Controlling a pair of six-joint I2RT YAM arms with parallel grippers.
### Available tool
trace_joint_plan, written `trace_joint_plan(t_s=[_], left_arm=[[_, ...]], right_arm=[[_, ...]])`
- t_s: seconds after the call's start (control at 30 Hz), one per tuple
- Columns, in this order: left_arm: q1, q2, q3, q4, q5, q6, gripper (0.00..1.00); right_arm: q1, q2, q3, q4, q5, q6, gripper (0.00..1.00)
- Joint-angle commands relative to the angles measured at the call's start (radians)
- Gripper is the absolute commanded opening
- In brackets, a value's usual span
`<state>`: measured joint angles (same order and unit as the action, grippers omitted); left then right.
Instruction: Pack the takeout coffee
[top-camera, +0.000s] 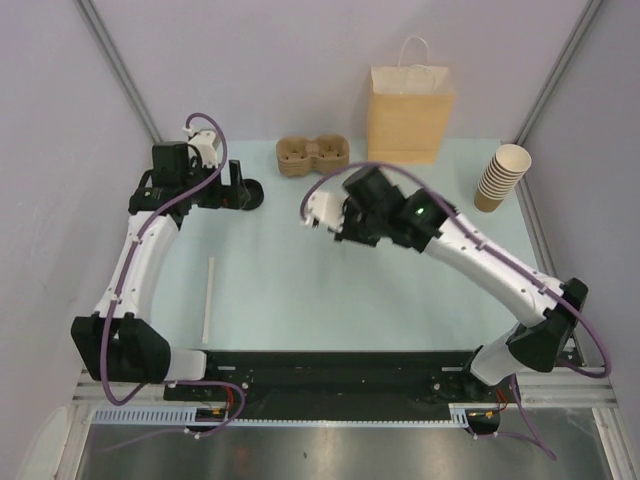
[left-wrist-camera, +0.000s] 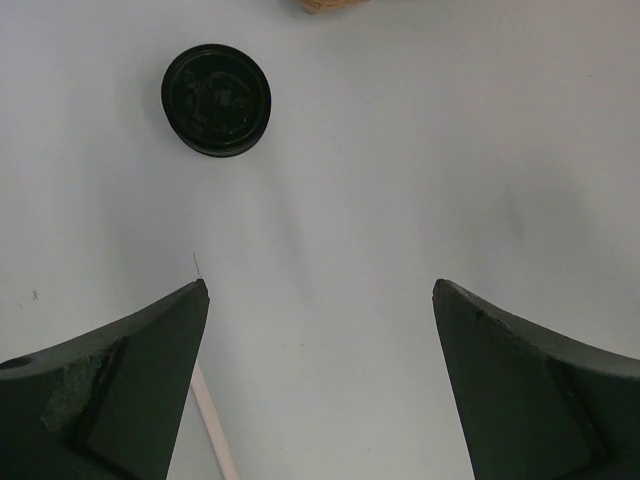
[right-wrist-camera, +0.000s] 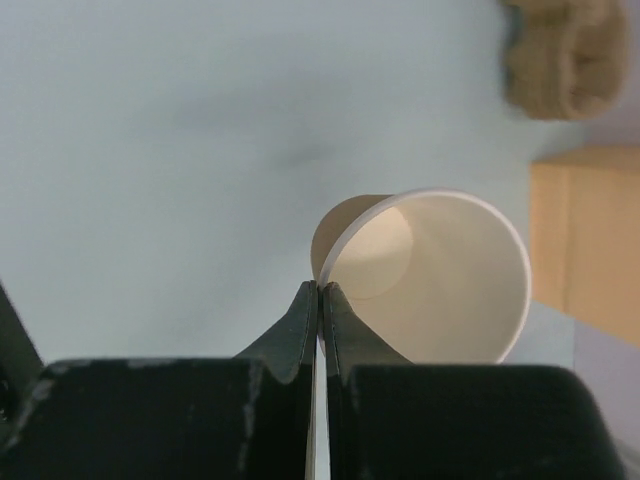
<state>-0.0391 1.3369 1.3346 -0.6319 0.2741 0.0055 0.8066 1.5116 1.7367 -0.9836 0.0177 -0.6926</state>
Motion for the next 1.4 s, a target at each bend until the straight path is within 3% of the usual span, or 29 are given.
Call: trace_joint_plan(t_s=[0.0, 0.1, 0.37, 1.2, 1.27, 1.37], left_arm=[[0.036, 0.086, 0.085, -0.055, 0.081, -0.041, 0.99], [0.093, 0.131, 0.118, -0.12, 0.167, -0.019, 0.99], [0.134, 0.136, 0.074, -0.095, 0.208, -0.012, 1.0], [0.134, 0.163, 0.08, -0.097, 0.215, -0.007, 0.99], [0.134, 0.168, 0.096, -0.101, 0.209, 0.016, 0.99], [0.134, 0.176, 0.109, -0.107, 0.206, 0.022, 0.99]], right_arm=[[0.167, 0.001, -0.147, 0.215, 0.111, -0.015, 0.0], [0.212, 0.079, -0.193, 0.252, 0.125, 0.025, 0.0], [0.252, 0.193, -0.296, 0.414, 0.159, 0.145, 0.0], [0.195, 0.171, -0.476, 0.592, 0.094, 0.327, 0.0], [0.192, 0.171, -0.482, 0.596, 0.097, 0.34, 0.02], [0.19, 0.164, -0.483, 0.597, 0.097, 0.346, 0.15]])
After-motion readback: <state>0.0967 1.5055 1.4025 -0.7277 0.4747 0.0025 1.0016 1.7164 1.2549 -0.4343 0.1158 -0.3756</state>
